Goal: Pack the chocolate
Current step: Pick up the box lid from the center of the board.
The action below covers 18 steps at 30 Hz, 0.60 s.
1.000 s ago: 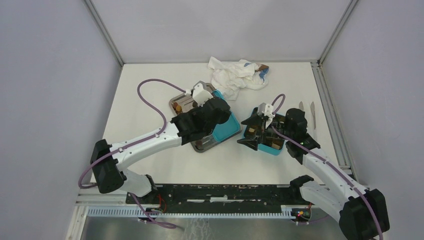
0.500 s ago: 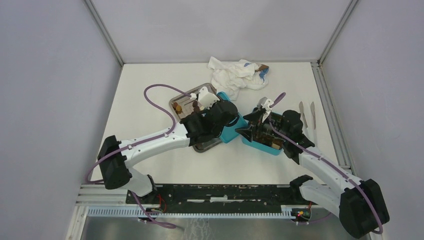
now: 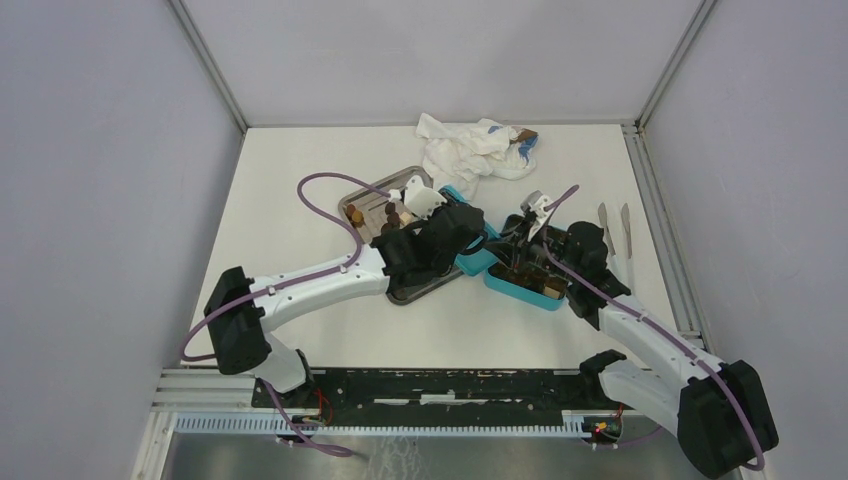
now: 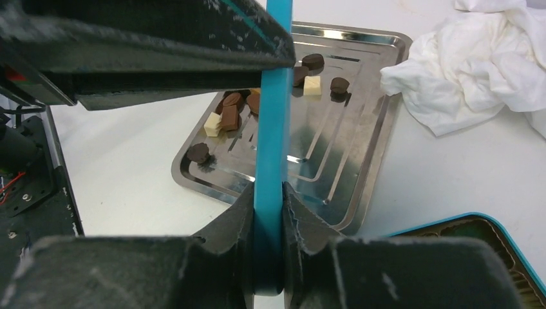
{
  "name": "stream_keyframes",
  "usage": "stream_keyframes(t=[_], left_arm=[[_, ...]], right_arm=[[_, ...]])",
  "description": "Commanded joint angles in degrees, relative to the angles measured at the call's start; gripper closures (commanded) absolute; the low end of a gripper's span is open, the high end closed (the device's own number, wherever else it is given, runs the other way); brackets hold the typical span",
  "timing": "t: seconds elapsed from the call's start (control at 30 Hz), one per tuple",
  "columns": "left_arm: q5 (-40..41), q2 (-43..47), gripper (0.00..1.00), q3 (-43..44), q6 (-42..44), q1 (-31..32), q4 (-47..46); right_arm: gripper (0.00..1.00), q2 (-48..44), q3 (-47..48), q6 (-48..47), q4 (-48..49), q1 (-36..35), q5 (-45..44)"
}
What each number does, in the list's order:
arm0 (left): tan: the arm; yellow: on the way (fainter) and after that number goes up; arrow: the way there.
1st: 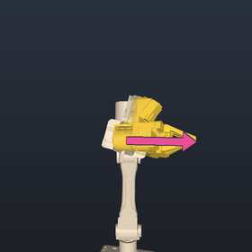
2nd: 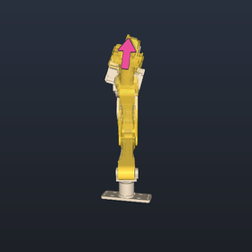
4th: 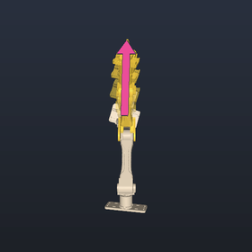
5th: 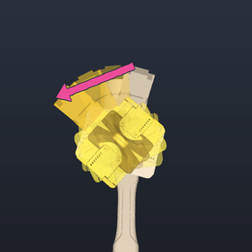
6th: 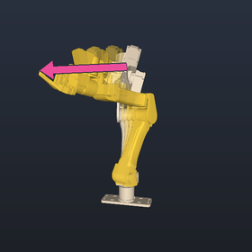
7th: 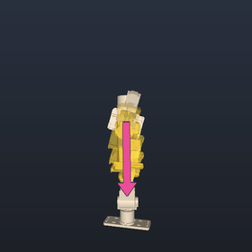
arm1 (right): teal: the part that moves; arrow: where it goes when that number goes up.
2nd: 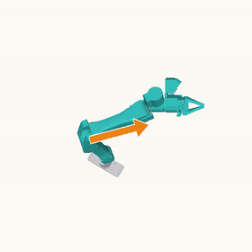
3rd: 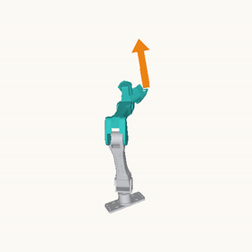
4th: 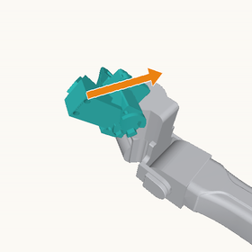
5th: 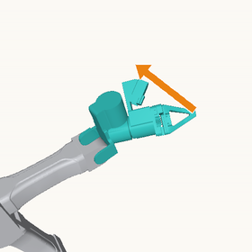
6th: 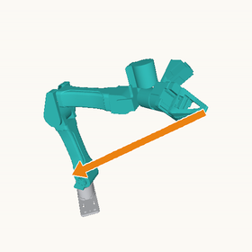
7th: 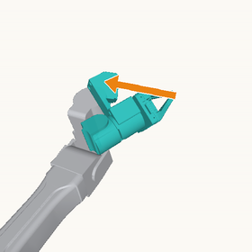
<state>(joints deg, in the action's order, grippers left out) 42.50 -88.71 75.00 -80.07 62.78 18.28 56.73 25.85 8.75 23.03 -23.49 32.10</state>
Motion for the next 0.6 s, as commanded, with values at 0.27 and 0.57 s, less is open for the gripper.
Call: stream_keyframes(t=[0.27, 0.57], left_arm=[[-4.8, 11.6, 0.02, -5.3, 14.1, 0.5, -5.1], [-27.2, 26.3, 0.0, -18.4, 31.5, 0.4, -18.9]], right_arm=[[1.0, -3.2, 3.1, -1.6, -0.1, 6.7, 14.3], [1.0, -6.9, 10.7, -24.4, -18.5, 11.0, 23.2]])
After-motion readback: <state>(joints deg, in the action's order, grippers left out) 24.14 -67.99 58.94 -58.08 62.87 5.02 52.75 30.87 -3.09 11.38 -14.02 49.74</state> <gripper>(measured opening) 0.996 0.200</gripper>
